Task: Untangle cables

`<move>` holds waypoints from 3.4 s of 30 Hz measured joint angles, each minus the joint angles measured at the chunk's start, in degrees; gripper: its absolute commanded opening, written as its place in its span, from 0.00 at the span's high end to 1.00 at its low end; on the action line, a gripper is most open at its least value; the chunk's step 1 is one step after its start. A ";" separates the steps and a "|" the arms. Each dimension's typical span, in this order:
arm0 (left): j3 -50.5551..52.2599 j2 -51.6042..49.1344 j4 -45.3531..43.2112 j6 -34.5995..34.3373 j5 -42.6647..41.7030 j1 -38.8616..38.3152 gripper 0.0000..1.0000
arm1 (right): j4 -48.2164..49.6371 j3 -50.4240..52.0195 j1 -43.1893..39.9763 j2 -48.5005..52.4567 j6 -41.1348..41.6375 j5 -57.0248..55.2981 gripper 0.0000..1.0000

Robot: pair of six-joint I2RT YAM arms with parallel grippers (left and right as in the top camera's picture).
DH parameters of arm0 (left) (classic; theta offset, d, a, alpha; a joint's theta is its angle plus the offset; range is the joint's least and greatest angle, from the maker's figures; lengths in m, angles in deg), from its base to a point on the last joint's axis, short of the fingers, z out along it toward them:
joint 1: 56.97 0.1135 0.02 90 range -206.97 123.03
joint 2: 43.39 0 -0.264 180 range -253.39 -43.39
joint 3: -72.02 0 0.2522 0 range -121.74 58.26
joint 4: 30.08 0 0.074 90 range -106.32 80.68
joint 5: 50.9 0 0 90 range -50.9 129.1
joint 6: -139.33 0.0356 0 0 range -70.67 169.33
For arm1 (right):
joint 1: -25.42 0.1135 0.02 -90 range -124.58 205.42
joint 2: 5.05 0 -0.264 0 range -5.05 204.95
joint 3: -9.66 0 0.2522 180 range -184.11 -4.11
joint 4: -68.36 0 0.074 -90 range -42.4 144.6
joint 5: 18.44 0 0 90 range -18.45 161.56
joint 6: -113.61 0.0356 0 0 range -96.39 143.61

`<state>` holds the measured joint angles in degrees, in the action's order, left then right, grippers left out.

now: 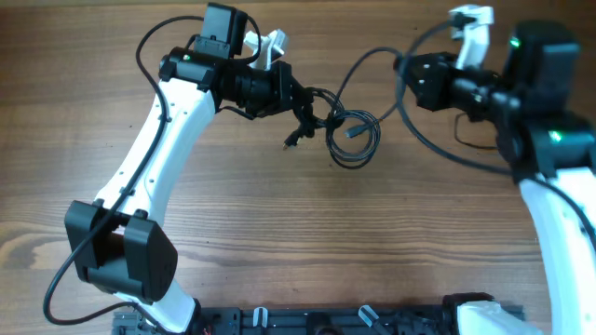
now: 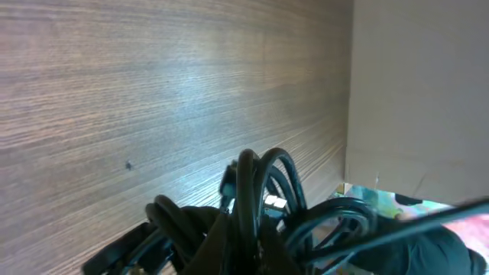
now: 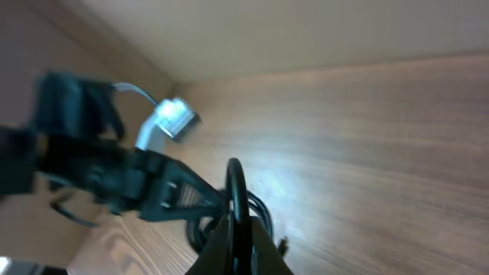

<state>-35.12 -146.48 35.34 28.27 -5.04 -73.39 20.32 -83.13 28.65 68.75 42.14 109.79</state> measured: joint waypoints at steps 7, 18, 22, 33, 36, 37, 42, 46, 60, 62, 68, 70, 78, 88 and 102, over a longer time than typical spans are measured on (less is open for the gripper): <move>0.00 0.00 2.56 0.02 0.20 -0.09 0.96 | 0.15 0.00 -1.88 -2.75 6.01 -10.29 0.90; 0.00 0.00 3.45 -1.07 2.21 -4.70 0.96 | 7.54 0.00 -1.77 9.90 7.19 -2.60 0.00; 0.00 0.00 3.78 -10.84 5.97 -3.76 0.96 | 3.48 0.00 -1.60 9.49 6.43 1.03 0.12; 0.00 0.00 7.82 -21.92 9.73 0.42 0.96 | -13.42 -0.02 10.64 9.44 -22.93 6.36 0.53; 0.00 0.00 8.81 -21.66 8.92 2.14 0.96 | -16.98 -0.02 13.00 9.49 -30.49 6.19 0.55; 0.00 0.00 8.81 -21.38 8.26 2.56 0.96 | -17.81 -0.04 13.86 9.57 -32.35 6.05 0.56; 0.00 0.00 9.57 -19.10 4.42 4.17 0.96 | -18.84 -0.11 17.79 13.27 -38.99 5.53 0.63; 0.00 0.00 11.13 -17.79 3.04 4.15 0.96 | -18.40 -0.09 19.61 18.34 -41.66 5.07 0.62; 0.00 0.00 9.86 -17.18 4.44 4.15 0.96 | -17.14 -0.11 19.28 20.06 -42.62 11.32 0.95; 0.00 0.02 9.86 -17.18 5.90 4.15 0.96 | -17.07 -0.09 18.99 19.91 -41.70 12.63 0.96; 0.00 0.02 9.81 -17.22 8.26 4.02 0.96 | -15.32 -0.04 12.94 8.02 -37.27 18.25 0.96; -0.02 0.02 9.86 -17.20 7.56 3.89 0.96 | -13.40 0.02 9.62 3.28 -34.42 19.65 0.96; -0.94 0.02 10.14 -17.27 4.28 2.93 0.96 | -0.87 0.76 0.35 -2.69 -18.78 24.46 0.96; -2.64 0.70 11.13 -17.88 1.31 1.86 0.96 | 10.88 1.99 -13.00 -2.78 1.46 31.85 0.95; -0.04 -2.49 11.91 -19.45 19.85 4.85 0.96 | 3.39 -0.35 -6.58 -0.63 5.70 28.15 0.22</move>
<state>-35.17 -148.97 47.25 8.82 14.80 -68.54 23.71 -83.48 22.07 68.12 47.84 137.95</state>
